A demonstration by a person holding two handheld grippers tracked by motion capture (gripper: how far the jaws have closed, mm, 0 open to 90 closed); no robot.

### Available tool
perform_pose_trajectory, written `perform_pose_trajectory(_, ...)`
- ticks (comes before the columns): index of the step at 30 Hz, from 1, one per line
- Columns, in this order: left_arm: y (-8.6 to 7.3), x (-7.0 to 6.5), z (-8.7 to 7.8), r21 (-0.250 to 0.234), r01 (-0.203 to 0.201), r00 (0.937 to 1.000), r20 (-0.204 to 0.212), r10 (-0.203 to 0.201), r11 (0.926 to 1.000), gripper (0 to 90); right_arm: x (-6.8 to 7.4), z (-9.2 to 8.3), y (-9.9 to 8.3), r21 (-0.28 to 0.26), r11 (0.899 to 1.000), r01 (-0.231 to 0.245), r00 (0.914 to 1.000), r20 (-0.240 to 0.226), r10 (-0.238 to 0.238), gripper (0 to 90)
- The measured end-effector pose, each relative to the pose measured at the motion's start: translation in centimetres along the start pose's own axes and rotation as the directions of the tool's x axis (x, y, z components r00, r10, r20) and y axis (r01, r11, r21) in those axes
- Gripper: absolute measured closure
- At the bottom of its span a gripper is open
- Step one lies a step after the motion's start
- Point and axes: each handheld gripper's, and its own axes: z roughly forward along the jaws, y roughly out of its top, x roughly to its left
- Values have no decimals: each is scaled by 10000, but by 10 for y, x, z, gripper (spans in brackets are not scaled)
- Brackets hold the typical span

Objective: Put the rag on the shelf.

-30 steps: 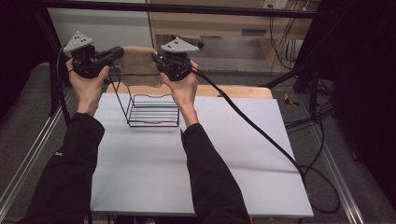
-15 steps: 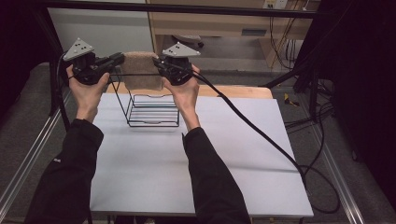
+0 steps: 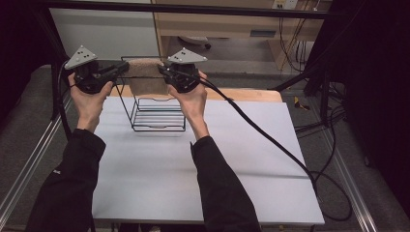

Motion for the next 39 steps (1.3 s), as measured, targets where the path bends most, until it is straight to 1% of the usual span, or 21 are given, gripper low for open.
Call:
perform_pose_trajectory(5,-1,-4,-3,54,-134,9999,64,133,9999,857,1,-4,-3,96,10000,-15,9999,-110,16,823)
perform_pose_trajectory(8,-4,-5,-5,91,-101,9998,156,100,9999,856,2,-5,-5,157,9999,-52,9998,-172,55,821)
perform_pose_trajectory(13,-11,-7,-7,353,-63,9997,245,54,9994,847,5,-6,-8,329,9991,264,9993,-265,-255,821)
perform_pose_trajectory(15,-13,-7,-7,398,-2,9996,265,-8,9992,844,6,-6,-9,398,9987,305,9991,-302,-293,821)
perform_pose_trajectory(19,-14,-8,-9,494,-3,9998,212,-8,9988,838,7,-7,-10,497,9979,421,9985,-379,-403,821)
perform_pose_trajectory(22,-15,-10,-10,590,-47,9998,191,36,9982,831,8,-8,-11,589,9964,601,9973,-464,-575,820)
perform_pose_trajectory(28,-12,-9,-13,701,50,9997,244,-67,9975,814,7,-9,-16,538,9971,540,9968,-613,-507,819)
perform_pose_trajectory(32,-2,-6,-14,578,302,9992,239,-316,9979,802,7,-9,-15,538,9968,587,9963,-667,-550,819)
perform_pose_trajectory(36,8,-5,-12,415,577,9979,266,-589,9975,809,7,-9,-16,578,9958,708,9953,-697,-668,819)
perform_pose_trajectory(38,12,-4,-11,300,830,9960,311,-840,9961,824,7,-10,-16,601,9954,743,9949,-726,-699,819)
perform_pose_trajectory(39,13,-4,-10,320,940,9949,333,-950,9951,835,7,-10,-17,603,9952,776,9946,-735,-731,819)
